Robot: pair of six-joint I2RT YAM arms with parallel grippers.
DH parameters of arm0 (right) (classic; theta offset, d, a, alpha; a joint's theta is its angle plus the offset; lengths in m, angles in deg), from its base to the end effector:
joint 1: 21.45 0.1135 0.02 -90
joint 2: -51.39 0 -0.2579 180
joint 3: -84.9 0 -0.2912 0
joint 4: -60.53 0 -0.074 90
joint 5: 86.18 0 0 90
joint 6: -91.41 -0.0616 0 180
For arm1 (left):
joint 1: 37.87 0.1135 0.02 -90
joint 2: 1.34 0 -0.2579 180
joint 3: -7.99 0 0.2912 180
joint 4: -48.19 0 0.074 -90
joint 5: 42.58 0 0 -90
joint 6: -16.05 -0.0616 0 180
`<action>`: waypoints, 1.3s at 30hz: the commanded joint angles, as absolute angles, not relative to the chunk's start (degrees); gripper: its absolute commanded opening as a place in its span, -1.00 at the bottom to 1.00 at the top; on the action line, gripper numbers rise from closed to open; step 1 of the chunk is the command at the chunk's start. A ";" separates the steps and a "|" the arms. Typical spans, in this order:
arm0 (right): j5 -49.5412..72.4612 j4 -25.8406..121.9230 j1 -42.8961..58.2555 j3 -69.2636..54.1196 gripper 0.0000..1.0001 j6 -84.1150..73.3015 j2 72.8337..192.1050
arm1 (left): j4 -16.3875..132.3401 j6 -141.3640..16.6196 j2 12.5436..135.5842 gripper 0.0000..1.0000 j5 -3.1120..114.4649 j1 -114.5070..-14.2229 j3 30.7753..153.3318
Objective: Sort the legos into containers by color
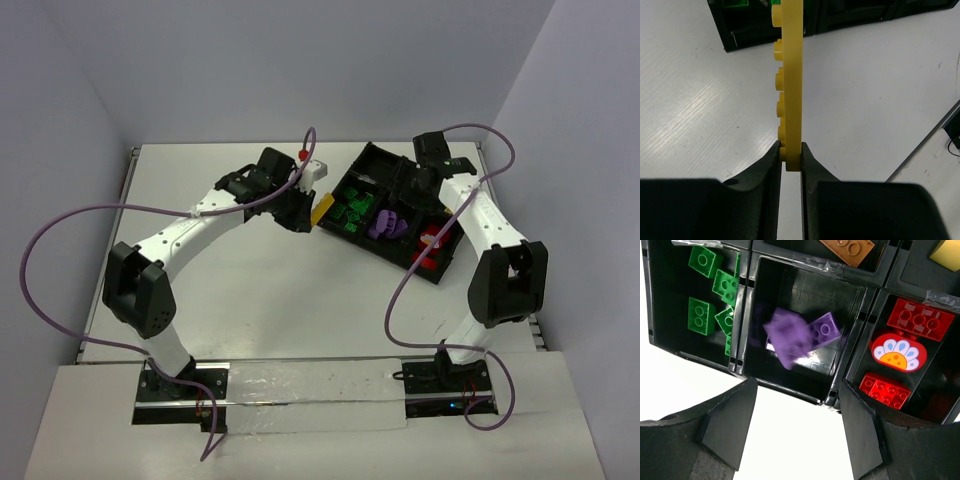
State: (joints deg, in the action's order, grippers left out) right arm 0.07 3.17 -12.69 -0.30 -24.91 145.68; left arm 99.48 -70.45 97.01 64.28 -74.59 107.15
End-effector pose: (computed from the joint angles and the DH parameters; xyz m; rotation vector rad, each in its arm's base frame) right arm 0.4005 0.0576 0.2598 0.4165 2.5329 0.1501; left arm 0.3366 -0.2733 0.2702 0.8466 2.3700 -0.6602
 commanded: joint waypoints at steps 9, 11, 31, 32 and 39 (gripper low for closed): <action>19.69 15.49 -11.83 0.90 0.43 -23.24 137.61 | 92.64 -71.71 89.75 -1.00 64.95 -74.96 103.77; 25.44 16.12 -10.41 1.67 0.44 -23.50 138.25 | 92.66 -71.46 90.21 -1.00 64.97 -74.96 103.95; 41.79 32.50 -0.76 -0.94 0.54 -40.81 144.67 | 91.87 -71.61 91.03 -1.00 64.11 -74.96 105.05; 41.34 32.67 -0.69 -1.16 0.54 -40.90 144.87 | 91.90 -71.80 91.02 -1.00 64.08 -74.96 105.15; 40.82 33.95 -0.62 -2.72 0.53 -40.87 146.39 | 91.90 -72.19 91.03 -1.00 64.11 -74.96 105.58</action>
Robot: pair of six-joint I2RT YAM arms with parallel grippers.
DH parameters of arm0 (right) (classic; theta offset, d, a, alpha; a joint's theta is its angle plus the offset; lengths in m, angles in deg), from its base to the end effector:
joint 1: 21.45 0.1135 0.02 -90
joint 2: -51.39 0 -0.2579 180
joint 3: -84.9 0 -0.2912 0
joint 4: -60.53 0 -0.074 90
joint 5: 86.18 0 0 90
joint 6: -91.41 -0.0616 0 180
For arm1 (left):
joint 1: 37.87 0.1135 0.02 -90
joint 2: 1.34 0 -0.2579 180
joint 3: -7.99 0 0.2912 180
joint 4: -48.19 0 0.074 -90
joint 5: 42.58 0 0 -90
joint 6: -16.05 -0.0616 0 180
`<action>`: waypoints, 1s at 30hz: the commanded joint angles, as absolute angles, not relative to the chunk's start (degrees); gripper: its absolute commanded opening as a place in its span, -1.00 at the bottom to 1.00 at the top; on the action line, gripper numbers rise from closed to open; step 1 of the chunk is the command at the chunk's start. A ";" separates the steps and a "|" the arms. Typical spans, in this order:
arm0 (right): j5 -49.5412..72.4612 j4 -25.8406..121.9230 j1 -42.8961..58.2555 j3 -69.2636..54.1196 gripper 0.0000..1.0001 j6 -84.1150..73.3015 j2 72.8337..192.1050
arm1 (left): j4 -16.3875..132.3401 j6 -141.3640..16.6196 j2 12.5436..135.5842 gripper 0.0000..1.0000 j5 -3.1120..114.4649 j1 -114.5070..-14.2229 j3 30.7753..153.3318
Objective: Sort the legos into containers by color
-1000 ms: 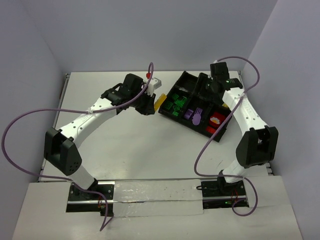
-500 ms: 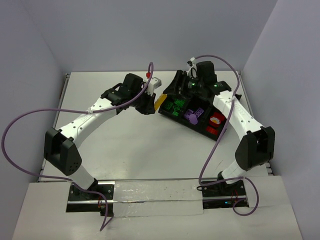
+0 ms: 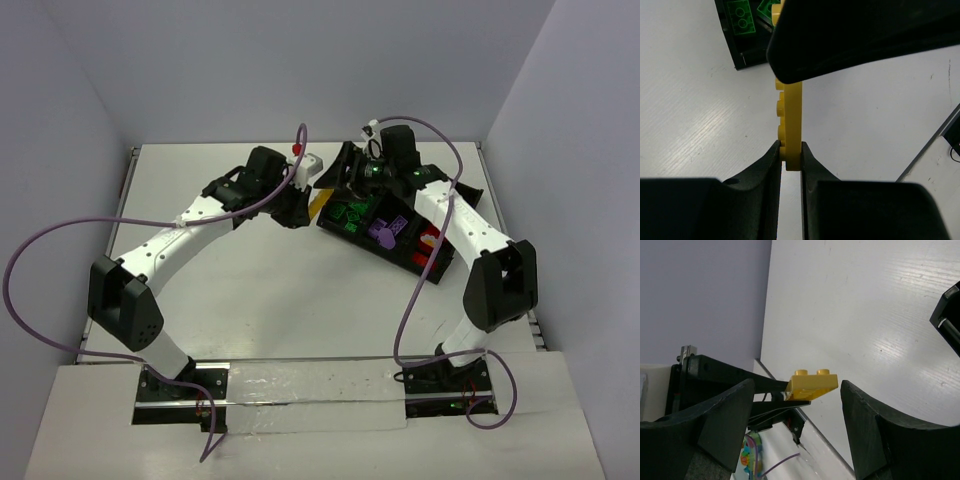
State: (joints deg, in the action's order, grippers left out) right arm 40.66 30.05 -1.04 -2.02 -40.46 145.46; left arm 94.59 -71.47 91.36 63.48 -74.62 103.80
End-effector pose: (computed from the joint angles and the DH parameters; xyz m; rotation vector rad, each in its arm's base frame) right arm 0.3945 0.1862 0.3013 0.0063 2.2872 1.2924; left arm 0.3262 -0.2649 0.2956 0.8403 2.2330 -0.6617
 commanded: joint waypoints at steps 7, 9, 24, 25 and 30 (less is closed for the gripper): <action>42.73 36.22 -0.62 -2.96 0.44 -41.57 148.41 | 91.90 -72.19 91.21 -1.00 64.20 -74.96 106.11; 43.51 37.16 -0.62 -2.96 0.32 -42.06 148.76 | 91.82 -72.03 91.21 -1.00 64.21 -74.96 106.27; 31.28 28.17 -1.66 -1.06 -1.00 -39.92 145.73 | 88.51 -66.02 90.64 0.96 57.33 -75.47 105.53; 29.14 28.07 -2.09 -1.03 -1.00 -39.65 145.70 | 87.38 -65.95 90.59 0.99 57.17 -75.48 105.49; 16.32 21.20 -5.79 1.16 -1.00 -36.63 142.50 | 80.51 -61.51 82.70 0.99 43.31 -75.57 97.50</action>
State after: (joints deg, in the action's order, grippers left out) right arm 29.31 27.00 -2.50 -2.70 -40.35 147.99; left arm 87.85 -66.63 89.41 55.47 -75.27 100.53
